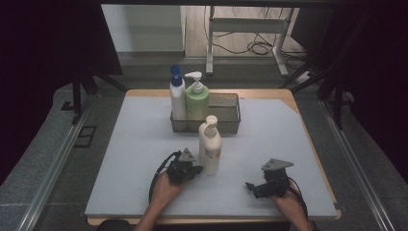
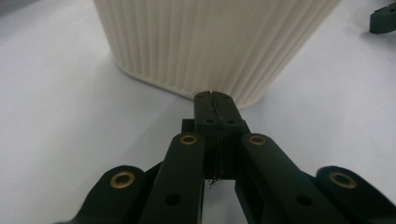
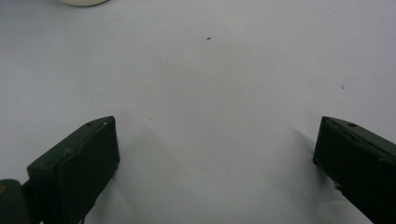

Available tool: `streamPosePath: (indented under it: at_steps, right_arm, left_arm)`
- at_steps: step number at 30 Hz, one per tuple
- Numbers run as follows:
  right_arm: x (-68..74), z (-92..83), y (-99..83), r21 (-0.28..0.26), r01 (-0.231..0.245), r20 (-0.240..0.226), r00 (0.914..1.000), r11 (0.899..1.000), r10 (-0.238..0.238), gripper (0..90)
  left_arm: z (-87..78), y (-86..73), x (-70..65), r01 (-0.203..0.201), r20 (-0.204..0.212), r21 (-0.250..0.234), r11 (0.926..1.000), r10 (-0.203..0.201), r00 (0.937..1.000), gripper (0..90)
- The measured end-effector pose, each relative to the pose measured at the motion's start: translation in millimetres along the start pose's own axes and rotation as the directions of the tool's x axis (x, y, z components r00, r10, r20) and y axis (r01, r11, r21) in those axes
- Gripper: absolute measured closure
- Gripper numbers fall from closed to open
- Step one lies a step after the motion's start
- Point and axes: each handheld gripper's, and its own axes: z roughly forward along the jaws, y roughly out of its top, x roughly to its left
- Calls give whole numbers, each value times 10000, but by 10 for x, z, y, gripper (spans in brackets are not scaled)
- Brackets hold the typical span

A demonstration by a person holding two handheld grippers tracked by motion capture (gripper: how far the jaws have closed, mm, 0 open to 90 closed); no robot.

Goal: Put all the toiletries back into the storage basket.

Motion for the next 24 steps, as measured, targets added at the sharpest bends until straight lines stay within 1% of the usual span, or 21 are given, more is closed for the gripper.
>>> streamPosePath:
  at_steps: [3,6,7,9,13,24]
  right_arm:
    - [0,0,0,2,-2,1,10000,10000,2,0]
    - [0,0,0,0,-2,0,10000,10000,2,0]
    - [0,0,0,-1,-3,0,10000,10000,3,0]
    - [0,0,0,-1,-5,0,10000,10000,5,0]
    - [0,0,0,-1,-3,0,10000,10000,3,0]
    - [0,0,0,-1,-4,-1,10000,10000,4,0]
  left_arm:
    - [21,17,-35,-123,30,24,9999,123,9999,890]
    - [43,30,-69,-149,70,0,9999,149,9999,890]
    - [44,37,-74,-260,45,57,9996,260,9997,890]
    - [57,48,-95,-326,103,70,9994,325,9994,889]
    - [90,78,-128,-427,54,84,9991,427,9991,887]
    - [197,166,-173,-492,158,23,9988,491,9987,888]
